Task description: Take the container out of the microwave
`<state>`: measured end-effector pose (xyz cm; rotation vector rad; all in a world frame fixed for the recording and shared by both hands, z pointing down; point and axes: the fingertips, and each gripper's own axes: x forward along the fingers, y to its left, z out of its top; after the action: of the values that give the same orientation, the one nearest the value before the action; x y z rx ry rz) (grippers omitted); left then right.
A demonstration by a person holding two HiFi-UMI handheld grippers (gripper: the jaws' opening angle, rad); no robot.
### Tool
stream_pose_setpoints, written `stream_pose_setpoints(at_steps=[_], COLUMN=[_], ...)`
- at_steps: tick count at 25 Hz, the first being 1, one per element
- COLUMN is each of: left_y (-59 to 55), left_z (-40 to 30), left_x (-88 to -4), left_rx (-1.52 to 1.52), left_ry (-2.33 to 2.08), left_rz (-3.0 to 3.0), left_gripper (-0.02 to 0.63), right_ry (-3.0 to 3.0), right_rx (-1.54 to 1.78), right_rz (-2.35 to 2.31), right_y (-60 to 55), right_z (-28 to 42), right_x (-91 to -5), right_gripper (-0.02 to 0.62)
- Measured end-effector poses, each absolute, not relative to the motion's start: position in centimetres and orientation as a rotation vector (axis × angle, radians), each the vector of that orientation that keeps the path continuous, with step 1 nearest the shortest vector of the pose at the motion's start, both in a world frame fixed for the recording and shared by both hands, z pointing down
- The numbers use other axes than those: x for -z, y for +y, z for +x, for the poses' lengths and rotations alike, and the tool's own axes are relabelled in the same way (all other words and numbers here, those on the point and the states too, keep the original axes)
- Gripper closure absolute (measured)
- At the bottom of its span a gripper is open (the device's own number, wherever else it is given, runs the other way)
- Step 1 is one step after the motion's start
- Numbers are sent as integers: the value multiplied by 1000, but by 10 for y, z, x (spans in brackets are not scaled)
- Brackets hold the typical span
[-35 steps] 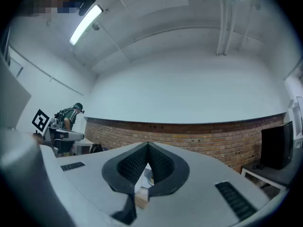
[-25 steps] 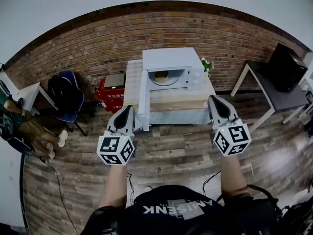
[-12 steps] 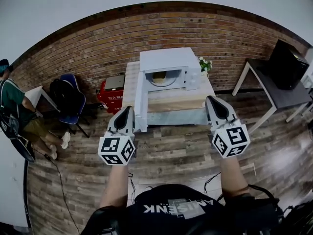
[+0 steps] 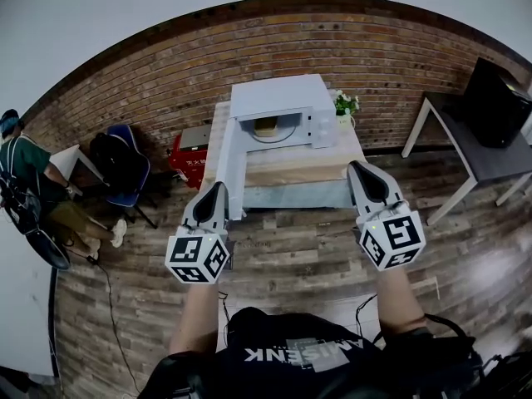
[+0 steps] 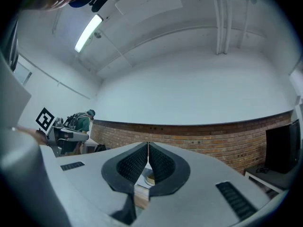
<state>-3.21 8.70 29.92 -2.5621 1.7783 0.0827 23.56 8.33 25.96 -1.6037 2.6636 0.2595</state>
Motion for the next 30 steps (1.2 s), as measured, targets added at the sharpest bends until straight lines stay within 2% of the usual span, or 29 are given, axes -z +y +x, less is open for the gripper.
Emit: stream_pose_setpoints(at_steps=[10, 30], left_y=[48, -100], left_z=[-43, -149], left_x=[-312, -308], left_rx=[-70, -139], left_ry=[1816, 1766], left_rz=[-2532, -2557], left_gripper=[594, 594], right_ry=[2678, 2657], right_rx=[-226, -304], right_rz=[-1585, -1682], right_y=[33, -109], right_z=[230, 125], right_x=[-274, -262], right_gripper=[552, 552])
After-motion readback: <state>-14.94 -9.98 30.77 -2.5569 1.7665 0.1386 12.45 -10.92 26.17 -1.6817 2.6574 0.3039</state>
